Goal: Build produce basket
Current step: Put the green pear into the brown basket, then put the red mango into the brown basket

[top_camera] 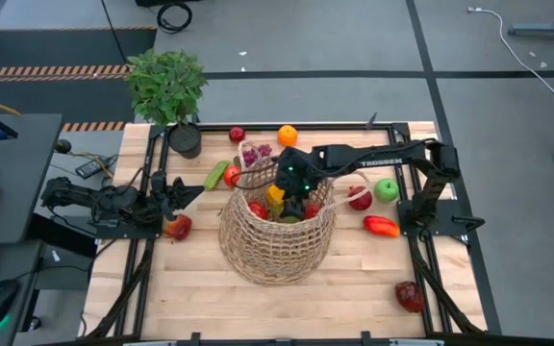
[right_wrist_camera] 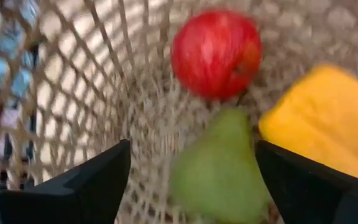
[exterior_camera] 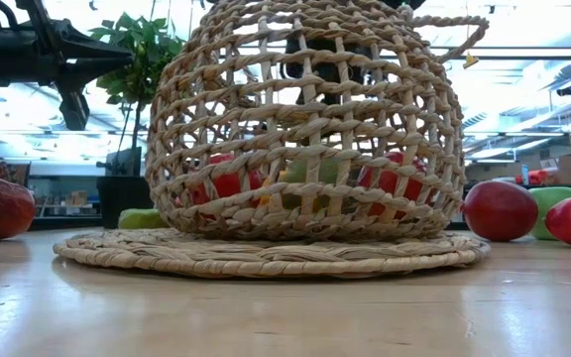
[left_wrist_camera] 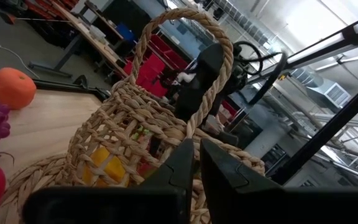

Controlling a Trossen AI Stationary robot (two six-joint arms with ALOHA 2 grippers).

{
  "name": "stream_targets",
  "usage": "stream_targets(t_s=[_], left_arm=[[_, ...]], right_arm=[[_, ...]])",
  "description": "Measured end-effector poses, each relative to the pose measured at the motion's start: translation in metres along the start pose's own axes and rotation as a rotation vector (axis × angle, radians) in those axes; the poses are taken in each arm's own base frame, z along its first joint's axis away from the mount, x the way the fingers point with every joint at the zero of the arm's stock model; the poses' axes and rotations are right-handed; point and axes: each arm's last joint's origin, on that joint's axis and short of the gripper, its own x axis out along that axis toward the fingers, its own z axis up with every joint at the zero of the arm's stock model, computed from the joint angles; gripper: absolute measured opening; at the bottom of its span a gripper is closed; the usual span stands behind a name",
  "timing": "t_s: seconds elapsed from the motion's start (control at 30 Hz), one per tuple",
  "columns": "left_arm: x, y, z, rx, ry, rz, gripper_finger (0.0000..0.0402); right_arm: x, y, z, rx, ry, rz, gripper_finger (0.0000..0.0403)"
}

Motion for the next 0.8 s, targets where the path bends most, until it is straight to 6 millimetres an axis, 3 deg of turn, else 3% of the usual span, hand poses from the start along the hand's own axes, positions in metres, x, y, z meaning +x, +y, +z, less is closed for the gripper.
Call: stream_targets(t_s=[0.2,0.37,0.6,0.8], left_arm=[[0.0,0.0,0.0,0.0,0.001,0.0,0.0036],[0.0,0.0,0.0,0.0,0.001,0.0,0.0035],[0.0,0.0,0.0,0.0,0.0,0.0,0.0034],[0.0,0.0,0.0,0.0,0.0,0.0,0.0035]], right_arm=[[-0.005,0.003,-0.001,-0.046,0.0,0.011,0.0388],[-0.025,0.009,0.003,-0.088,-0.071,0.026,0.0395],[-0.092,0.029,-0.002,-0.138,-0.225,-0.043,0.0394],[-0.161,0.051,-0.029,-0.149,-0.348,-0.129,0.0387]])
